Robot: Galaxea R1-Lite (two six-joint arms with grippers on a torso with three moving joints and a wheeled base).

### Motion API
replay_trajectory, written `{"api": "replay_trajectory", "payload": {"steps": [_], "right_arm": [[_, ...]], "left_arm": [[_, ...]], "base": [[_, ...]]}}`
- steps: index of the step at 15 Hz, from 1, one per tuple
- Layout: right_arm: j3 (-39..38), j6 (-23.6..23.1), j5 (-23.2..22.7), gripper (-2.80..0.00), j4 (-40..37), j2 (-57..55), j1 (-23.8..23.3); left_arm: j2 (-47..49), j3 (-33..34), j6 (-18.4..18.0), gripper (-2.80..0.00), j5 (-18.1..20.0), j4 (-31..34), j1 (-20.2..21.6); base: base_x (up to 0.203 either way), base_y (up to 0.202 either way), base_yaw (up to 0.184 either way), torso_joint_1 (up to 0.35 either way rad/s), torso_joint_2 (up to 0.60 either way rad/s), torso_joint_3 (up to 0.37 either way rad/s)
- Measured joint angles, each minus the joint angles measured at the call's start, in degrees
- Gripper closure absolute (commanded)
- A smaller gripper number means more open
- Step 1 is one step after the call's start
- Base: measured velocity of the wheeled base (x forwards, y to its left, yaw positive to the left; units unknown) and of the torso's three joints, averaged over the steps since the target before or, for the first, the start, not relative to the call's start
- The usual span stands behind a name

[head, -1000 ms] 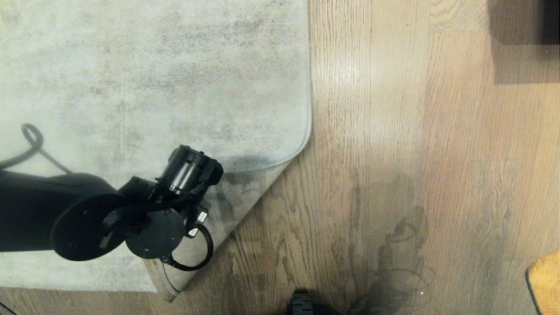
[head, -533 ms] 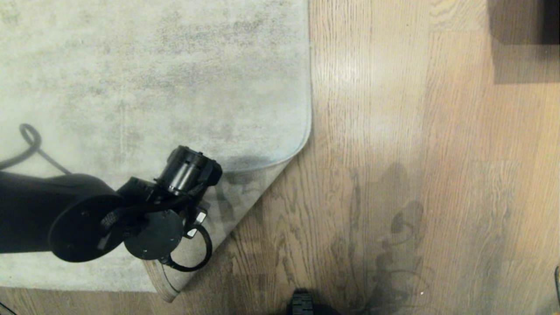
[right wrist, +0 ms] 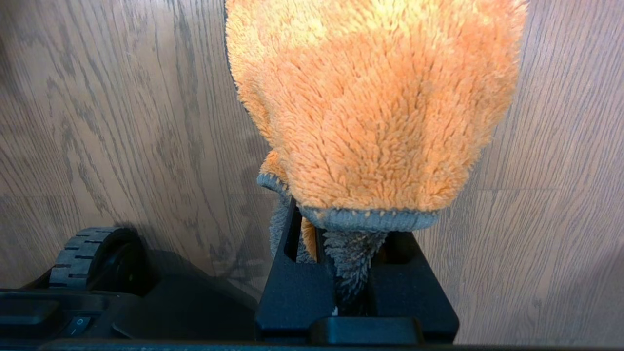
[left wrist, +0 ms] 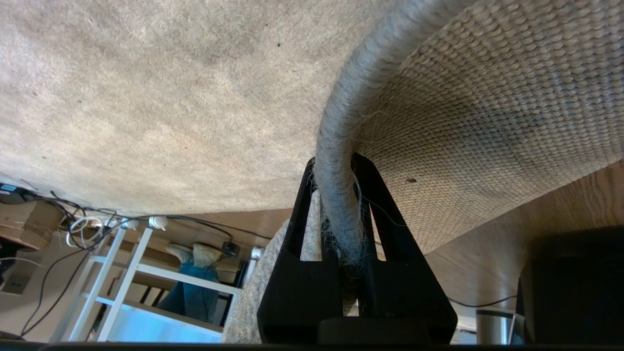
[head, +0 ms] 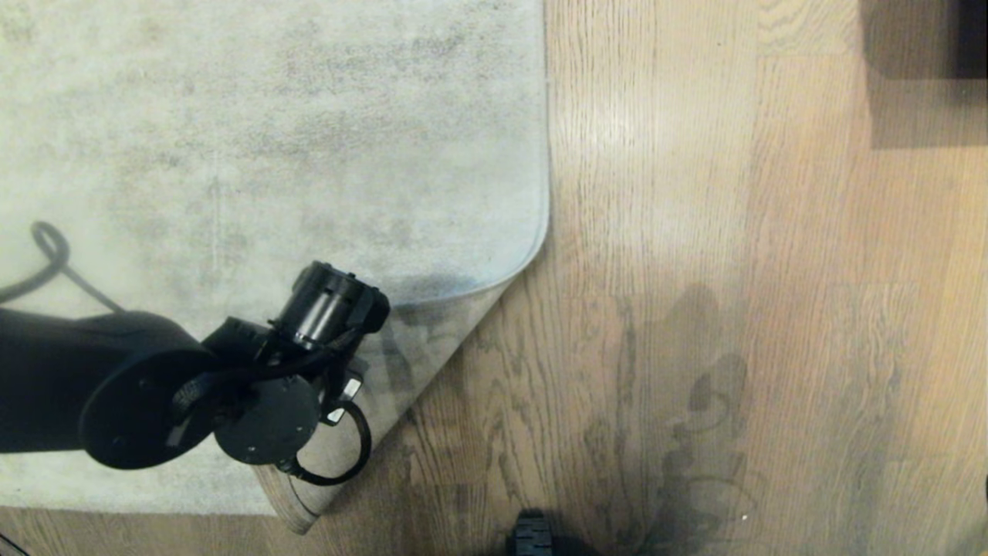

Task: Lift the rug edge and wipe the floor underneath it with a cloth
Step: Lay down the carpet

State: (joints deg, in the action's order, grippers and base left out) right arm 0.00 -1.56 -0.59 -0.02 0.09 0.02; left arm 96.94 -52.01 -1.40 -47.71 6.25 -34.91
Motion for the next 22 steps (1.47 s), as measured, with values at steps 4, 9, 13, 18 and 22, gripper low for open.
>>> {"api": "replay_trajectory", "payload": {"steps": [4,9,13,18,22], "right_arm": [[0.00,0.00,0.02,0.00,0.02,0.01,0.00],[0.00,0.00,-0.01,0.00,0.02,0.01,0.00],[0.00,0.02,-0.01,0.00,0.02,0.01,-0.02],[0.00,0.02,-0.01,0.00,0.02,0.01,-0.02],[0.00,0.02,0.02,0.00,0.02,0.01,-0.02]], "left_arm": [[-0.26,0.61,0.26,0.00,0.01,0.00,-0.17],[-0.30,1.01,0.28,0.00,0.01,0.02,-0.37],[-0.37,1.35,1.53,0.00,0.26,0.05,-1.56],[-0.39,1.54,2.66,0.00,0.61,0.13,-2.29],[-0.41,1.56,3.04,-2.80,0.76,0.22,-2.45]], "base": [[0.000,0.000,0.000,0.000,0.00,0.000],[0.000,0.000,0.000,0.000,0.00,0.000],[0.000,0.000,0.000,0.000,0.00,0.000],[0.000,0.000,0.000,0.000,0.00,0.000],[0.000,0.000,0.000,0.000,0.00,0.000]]}}
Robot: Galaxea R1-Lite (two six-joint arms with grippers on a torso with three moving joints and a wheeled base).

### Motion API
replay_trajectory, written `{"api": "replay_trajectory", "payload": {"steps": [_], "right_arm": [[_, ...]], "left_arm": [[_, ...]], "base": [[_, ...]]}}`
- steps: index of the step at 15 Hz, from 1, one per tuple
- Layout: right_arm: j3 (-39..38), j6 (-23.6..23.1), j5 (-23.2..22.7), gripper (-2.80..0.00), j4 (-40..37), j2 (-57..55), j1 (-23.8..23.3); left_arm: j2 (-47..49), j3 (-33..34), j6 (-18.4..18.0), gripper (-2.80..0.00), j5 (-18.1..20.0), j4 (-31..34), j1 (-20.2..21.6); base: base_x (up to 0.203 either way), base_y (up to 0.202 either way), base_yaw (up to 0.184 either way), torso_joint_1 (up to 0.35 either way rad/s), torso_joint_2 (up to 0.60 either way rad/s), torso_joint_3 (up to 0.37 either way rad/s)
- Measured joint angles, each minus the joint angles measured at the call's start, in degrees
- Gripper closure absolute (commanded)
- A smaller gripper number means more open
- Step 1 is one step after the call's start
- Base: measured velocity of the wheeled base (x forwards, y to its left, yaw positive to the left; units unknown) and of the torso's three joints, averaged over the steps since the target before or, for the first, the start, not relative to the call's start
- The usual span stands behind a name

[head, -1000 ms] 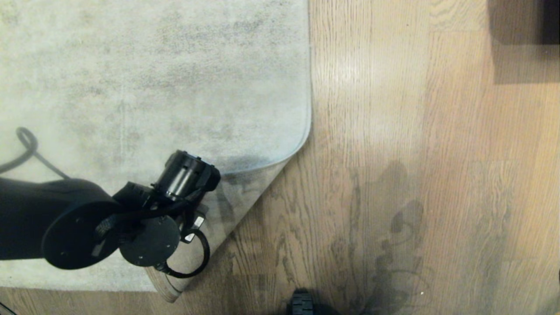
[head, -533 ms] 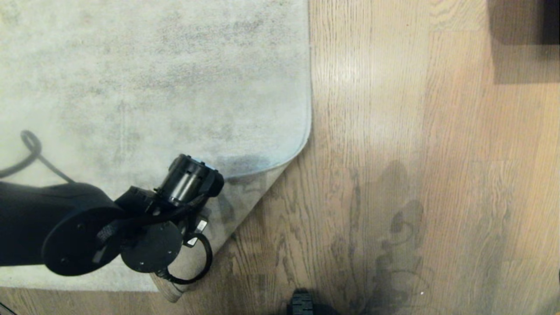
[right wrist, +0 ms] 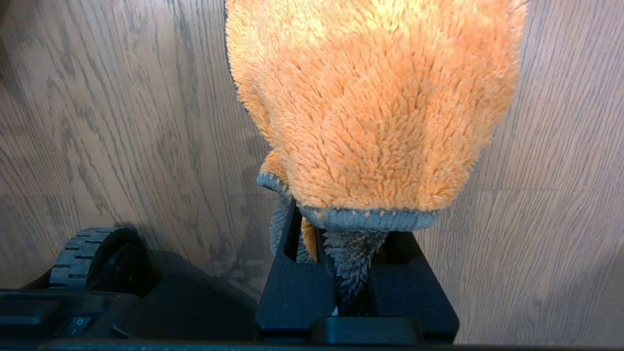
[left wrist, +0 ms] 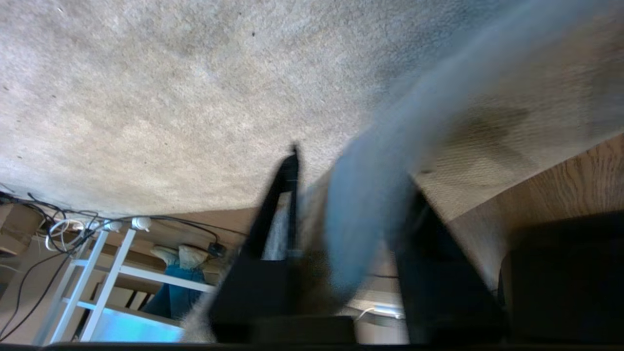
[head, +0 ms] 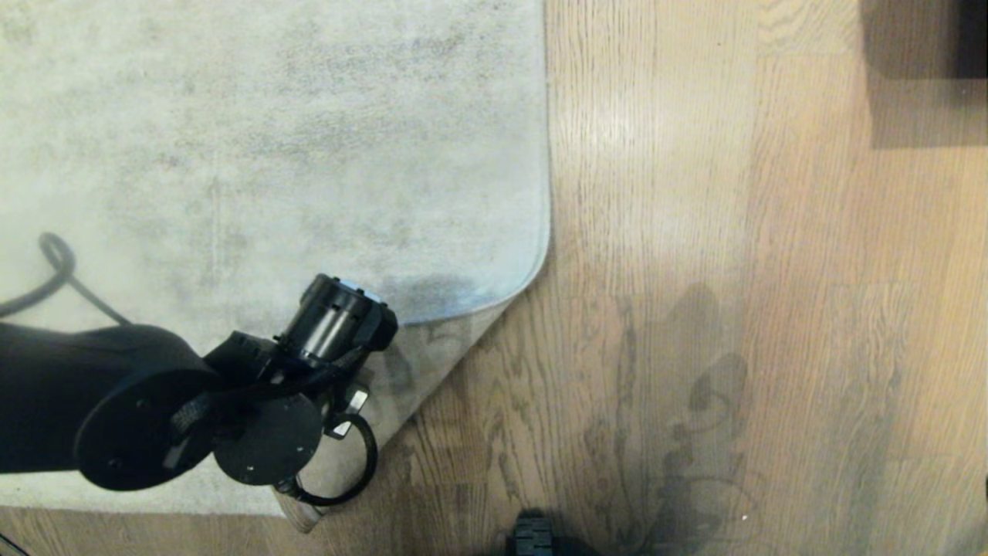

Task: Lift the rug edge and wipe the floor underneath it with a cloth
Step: Lay down the carpet

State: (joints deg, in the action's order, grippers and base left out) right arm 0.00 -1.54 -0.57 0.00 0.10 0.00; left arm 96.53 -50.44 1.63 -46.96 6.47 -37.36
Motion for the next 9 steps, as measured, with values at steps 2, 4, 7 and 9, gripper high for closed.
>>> {"api": "replay_trajectory", "payload": {"steps": [2,4,7,9], "right_arm": [[0.00,0.00,0.00,0.00,0.00,0.00,0.00],[0.00,-0.02,0.00,0.00,0.00,0.00,0.00],[0.00,0.00,-0.02,0.00,0.00,-0.02,0.00],[0.00,-0.01,0.00,0.00,0.00,-0.02,0.00]], "left_arm": [[0.00,-0.13,1.49,-2.80,0.33,-0.03,-0.47],[0.02,-0.16,4.48,-2.80,1.30,0.02,-1.99],[0.00,-0.55,8.93,-2.80,2.67,-0.02,-4.02],[-0.20,-0.89,12.08,-2.80,3.04,-0.10,-5.03]], "base": [[0.000,0.000,0.000,0.000,0.00,0.000],[0.000,0.000,0.000,0.000,0.00,0.000],[0.000,0.000,0.000,0.000,0.00,0.000],[0.000,0.000,0.000,0.000,0.00,0.000]]}}
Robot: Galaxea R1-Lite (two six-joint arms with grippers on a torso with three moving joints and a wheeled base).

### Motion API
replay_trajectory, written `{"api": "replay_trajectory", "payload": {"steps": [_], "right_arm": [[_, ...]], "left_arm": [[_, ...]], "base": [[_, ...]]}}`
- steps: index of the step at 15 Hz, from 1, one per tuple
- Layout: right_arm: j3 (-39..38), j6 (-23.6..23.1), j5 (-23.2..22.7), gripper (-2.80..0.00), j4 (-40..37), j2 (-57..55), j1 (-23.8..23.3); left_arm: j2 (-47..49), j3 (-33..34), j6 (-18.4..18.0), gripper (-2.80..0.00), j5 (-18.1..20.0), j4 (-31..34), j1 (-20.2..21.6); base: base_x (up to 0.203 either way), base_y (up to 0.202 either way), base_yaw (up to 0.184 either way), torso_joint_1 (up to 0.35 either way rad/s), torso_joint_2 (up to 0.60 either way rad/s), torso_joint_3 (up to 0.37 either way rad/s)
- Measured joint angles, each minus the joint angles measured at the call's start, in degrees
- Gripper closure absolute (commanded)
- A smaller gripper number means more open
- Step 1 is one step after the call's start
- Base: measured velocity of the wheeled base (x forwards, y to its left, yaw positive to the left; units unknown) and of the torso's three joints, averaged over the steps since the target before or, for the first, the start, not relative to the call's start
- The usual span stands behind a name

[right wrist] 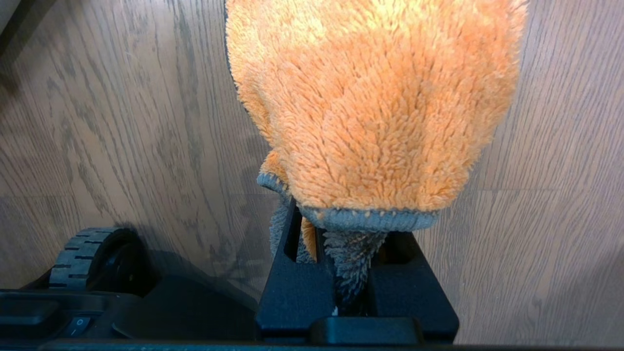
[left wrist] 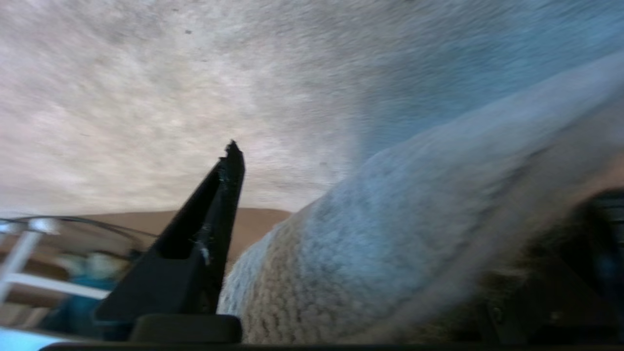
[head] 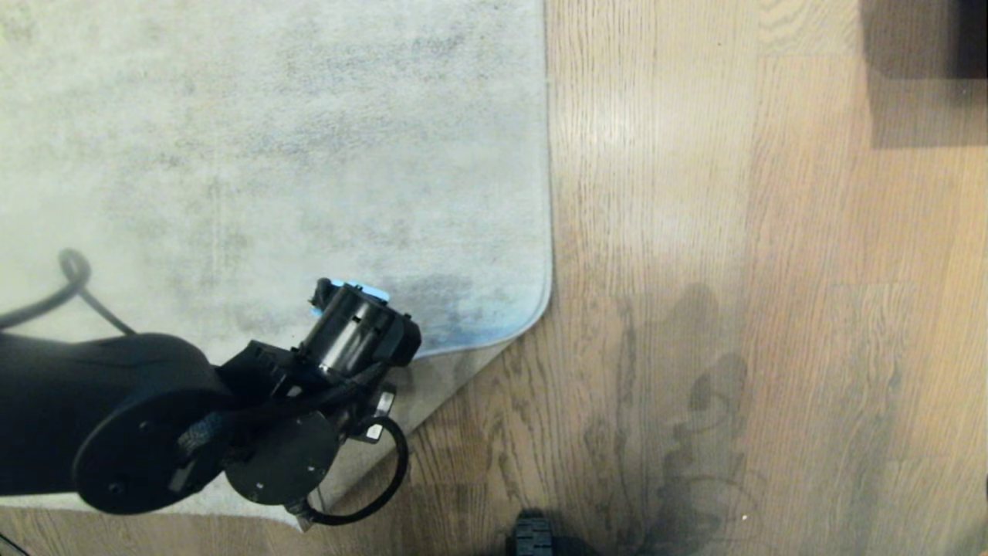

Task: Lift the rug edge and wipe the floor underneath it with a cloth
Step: Lay down the carpet

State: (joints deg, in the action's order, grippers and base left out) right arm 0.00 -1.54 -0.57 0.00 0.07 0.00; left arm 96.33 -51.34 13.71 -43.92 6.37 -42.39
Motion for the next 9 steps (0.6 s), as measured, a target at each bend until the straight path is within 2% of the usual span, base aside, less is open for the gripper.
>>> {"api": "replay_trajectory", "payload": {"steps": [7,9], "right_arm": [[0.00,-0.02,0.00,0.00,0.00,0.00,0.00],[0.00,-0.03,0.00,0.00,0.00,0.00,0.00]], "left_arm": [[-2.41,-0.23,9.72,-2.80,0.96,-0.54,-2.40],[-3.12,-0.47,11.01,-2.80,0.95,-0.75,-2.90]], "base": [[0.000,0.000,0.000,0.000,0.00,0.000],[0.000,0.000,0.000,0.000,0.00,0.000]]}}
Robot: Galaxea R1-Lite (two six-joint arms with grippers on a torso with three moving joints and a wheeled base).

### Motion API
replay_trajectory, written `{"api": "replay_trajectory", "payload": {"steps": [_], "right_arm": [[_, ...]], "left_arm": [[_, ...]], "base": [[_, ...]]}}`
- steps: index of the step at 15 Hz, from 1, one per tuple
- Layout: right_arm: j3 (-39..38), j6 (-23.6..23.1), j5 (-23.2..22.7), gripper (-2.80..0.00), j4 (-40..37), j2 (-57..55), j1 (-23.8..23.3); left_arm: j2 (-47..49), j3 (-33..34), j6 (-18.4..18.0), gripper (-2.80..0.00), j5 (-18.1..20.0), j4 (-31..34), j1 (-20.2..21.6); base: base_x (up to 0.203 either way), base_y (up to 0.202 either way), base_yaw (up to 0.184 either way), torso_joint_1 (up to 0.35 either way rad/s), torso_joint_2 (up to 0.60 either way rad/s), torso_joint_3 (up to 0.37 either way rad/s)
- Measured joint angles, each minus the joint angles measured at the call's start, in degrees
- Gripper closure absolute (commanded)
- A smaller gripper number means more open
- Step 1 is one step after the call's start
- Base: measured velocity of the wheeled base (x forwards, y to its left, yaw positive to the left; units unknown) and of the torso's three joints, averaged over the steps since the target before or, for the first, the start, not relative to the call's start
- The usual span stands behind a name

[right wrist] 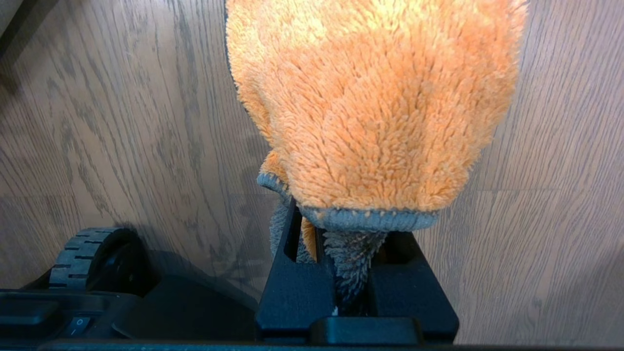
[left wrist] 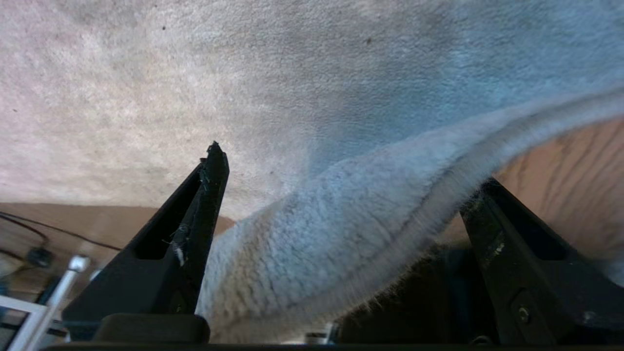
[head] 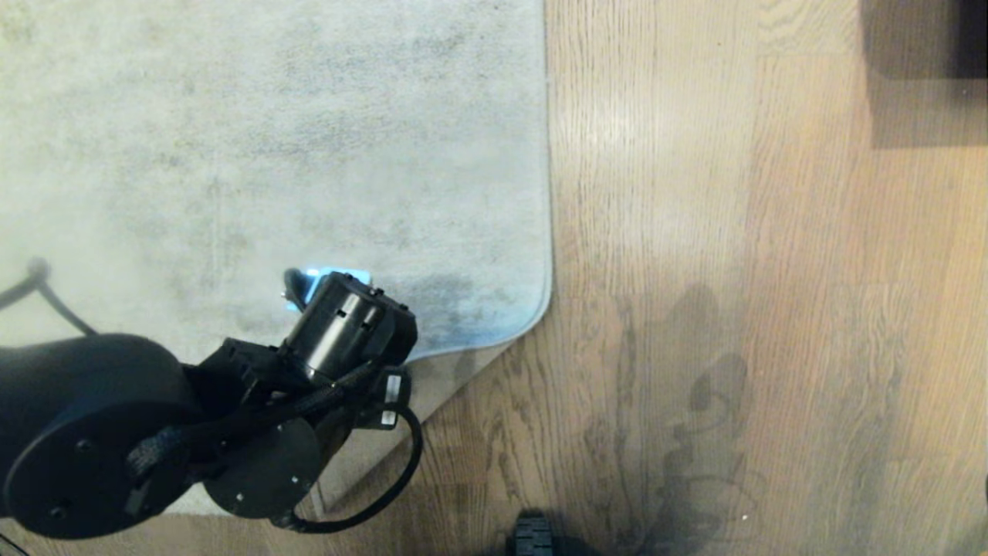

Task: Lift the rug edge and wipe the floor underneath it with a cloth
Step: Lay down the carpet

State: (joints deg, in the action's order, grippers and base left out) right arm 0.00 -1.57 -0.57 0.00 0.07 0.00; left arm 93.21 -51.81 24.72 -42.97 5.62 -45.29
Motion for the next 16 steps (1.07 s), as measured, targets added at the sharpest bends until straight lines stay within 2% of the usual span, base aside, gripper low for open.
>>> {"api": "replay_trajectory", "payload": {"steps": [4,8,12,16], "right_arm": [[0.00,0.04,-0.02,0.00,-0.02,0.00,0.00],[0.00,0.01,-0.02,0.00,-0.01,0.00,0.00],[0.00,0.04,0.00,0.00,-0.02,0.00,0.00],[0.00,0.04,0.00,0.00,-0.02,0.00,0.00]], "left_arm": [[-1.07,-0.01,1.82,-2.80,-0.38,-1.22,-0.85],[-1.84,0.05,1.82,-2.80,-0.79,-1.89,-1.18],[-2.11,0.05,1.15,-2.80,-0.84,-6.17,-1.38],[-2.17,0.95,1.03,-2.80,-0.84,-6.51,-1.38]], "base": [[0.000,0.000,0.000,0.000,0.00,0.000],[0.000,0.000,0.000,0.000,0.00,0.000],[0.000,0.000,0.000,0.000,0.00,0.000],[0.000,0.000,0.000,0.000,0.00,0.000]]}}
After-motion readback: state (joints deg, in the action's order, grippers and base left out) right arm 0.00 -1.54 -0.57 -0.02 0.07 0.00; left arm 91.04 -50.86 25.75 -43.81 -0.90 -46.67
